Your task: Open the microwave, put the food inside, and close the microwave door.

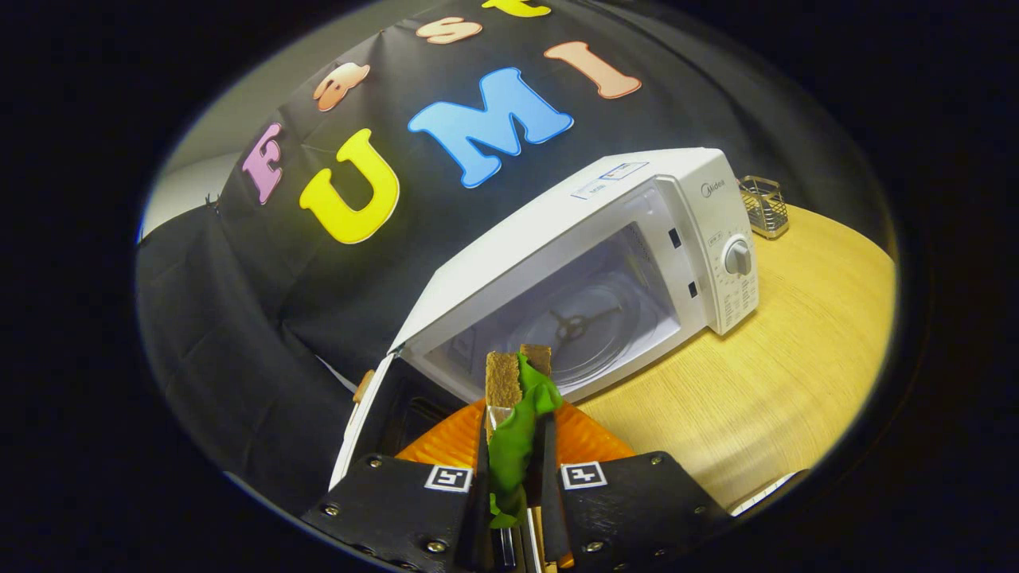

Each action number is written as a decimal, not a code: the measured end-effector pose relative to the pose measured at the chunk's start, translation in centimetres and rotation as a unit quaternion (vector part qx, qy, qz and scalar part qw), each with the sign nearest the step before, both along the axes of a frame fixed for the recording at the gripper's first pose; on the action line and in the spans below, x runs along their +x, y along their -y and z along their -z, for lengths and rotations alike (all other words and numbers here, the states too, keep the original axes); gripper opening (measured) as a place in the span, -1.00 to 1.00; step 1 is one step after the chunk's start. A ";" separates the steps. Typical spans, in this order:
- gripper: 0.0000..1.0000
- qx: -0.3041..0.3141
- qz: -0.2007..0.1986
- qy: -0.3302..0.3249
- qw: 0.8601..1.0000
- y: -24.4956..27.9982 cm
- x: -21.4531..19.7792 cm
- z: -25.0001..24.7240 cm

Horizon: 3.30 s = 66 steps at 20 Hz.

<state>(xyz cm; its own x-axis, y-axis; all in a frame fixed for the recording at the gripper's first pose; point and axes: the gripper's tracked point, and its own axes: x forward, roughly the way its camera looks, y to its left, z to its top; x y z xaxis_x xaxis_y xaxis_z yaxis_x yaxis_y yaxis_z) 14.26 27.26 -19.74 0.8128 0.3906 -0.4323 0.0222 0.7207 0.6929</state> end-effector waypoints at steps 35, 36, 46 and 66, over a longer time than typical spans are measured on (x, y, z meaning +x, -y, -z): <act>-0.39 0.138 0.227 -0.011 0.964 0.1 15.0 11.1; -0.35 0.135 0.226 -0.011 0.965 0.1 14.8 11.1; 0.94 0.056 0.199 -0.029 0.978 1.3 12.6 10.7; 0.95 -0.038 0.132 0.015 0.990 6.9 2.6 -0.1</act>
